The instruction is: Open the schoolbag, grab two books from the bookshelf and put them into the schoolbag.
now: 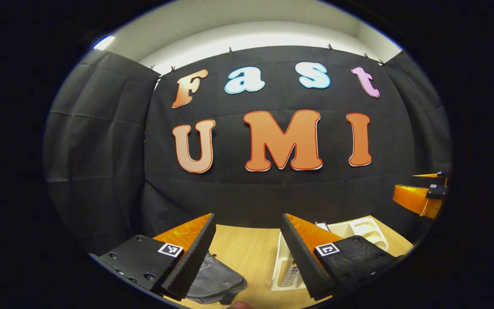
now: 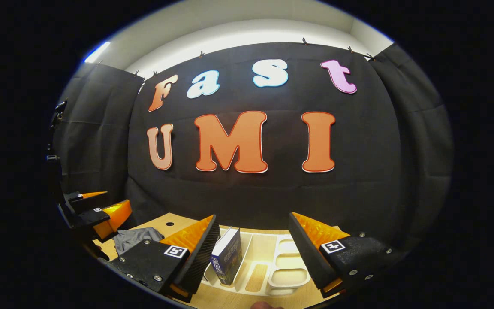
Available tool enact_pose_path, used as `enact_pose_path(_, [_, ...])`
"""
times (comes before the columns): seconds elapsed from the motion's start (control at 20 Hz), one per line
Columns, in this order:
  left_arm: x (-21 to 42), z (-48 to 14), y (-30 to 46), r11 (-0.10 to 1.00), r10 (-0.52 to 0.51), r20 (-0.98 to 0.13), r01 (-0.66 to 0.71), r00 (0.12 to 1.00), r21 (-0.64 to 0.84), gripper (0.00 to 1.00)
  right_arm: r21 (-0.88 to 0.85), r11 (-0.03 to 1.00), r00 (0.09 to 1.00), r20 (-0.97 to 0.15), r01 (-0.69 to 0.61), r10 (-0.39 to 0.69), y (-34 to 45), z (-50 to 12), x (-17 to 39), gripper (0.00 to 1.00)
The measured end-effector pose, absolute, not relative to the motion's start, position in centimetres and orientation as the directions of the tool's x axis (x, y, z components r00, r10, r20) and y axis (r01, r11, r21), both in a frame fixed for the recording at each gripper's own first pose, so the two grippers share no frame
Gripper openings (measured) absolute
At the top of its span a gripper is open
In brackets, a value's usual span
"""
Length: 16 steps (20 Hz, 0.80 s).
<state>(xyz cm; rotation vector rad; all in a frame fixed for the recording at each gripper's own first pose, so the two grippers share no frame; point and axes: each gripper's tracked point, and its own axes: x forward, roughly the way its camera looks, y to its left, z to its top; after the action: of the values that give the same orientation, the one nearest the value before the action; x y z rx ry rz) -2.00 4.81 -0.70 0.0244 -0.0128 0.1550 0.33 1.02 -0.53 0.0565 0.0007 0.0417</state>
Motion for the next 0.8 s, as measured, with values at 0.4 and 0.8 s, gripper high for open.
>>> enact_pose_path(0.4, [0.3, -0.5, 7.8, 0.996, 0.041, 0.032, -0.043, 0.999, 0.074, 0.96, 0.05, 0.993, 0.994, -0.008, 0.105, -0.105, 3.1, -0.2, 0.7, 0.97])
enact_pose_path(0.8, [1.0, -3.2, 9.3, 0.989, -0.001, -0.001, 0.001, 1.0, 0.146, 0.96, 0.01, 0.994, 0.994, -0.008, 0.112, -0.112, 5.0, 0.3, 1.1, 0.97])
